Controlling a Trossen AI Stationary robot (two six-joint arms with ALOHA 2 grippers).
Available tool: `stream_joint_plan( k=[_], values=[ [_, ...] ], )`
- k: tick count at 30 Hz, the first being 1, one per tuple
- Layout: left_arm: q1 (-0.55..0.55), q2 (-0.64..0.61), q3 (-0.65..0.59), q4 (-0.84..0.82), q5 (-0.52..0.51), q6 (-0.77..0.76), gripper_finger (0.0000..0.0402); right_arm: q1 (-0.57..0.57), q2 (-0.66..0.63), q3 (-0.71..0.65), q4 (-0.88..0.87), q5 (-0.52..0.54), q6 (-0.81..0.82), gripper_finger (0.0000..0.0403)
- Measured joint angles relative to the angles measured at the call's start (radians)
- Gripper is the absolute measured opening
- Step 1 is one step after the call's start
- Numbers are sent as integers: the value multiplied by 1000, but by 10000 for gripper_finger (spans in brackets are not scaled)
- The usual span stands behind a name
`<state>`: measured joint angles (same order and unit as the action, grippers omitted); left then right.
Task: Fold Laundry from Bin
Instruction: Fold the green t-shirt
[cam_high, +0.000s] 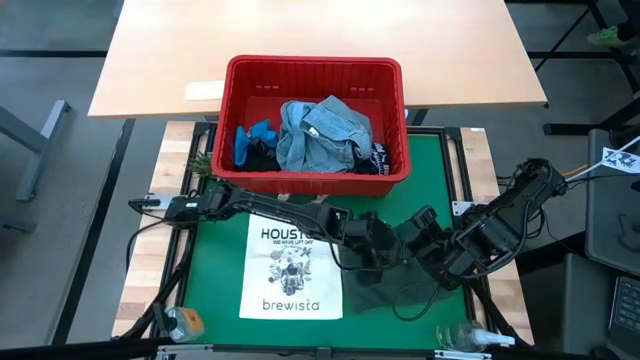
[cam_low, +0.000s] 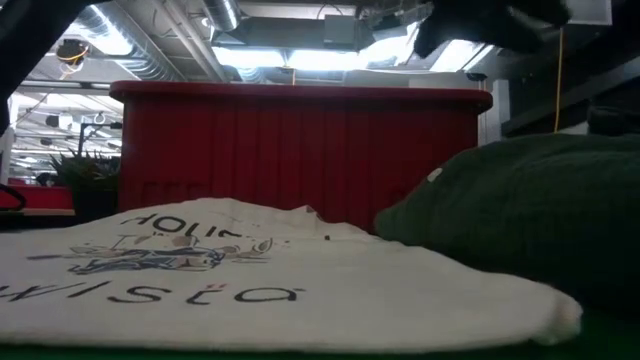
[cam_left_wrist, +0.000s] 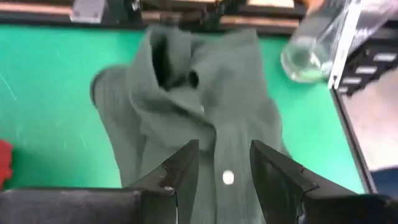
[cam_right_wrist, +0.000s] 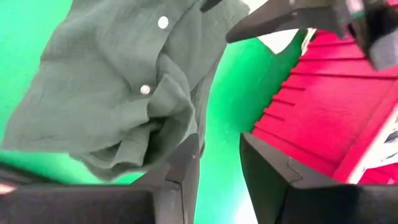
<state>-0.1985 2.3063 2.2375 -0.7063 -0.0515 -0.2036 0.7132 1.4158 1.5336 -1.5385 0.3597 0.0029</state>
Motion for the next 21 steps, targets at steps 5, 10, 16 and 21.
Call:
stream_joint_plan(
  k=[5, 10, 16, 21],
  values=[
    [-26, -7, -2, -161, 16, -28, 136, 0, 2, -71, 162, 15, -36, 115],
    [-61, 6, -2, -214, 11, -29, 136, -1, 6, -186, 332, 15, -118, 115],
    [-87, 10, -30, -211, -105, -29, 136, -30, 6, -342, 450, 23, -109, 115],
    [-91, 10, -108, -173, -154, -30, 136, -77, 7, -453, 527, -13, -107, 115]
  ],
)
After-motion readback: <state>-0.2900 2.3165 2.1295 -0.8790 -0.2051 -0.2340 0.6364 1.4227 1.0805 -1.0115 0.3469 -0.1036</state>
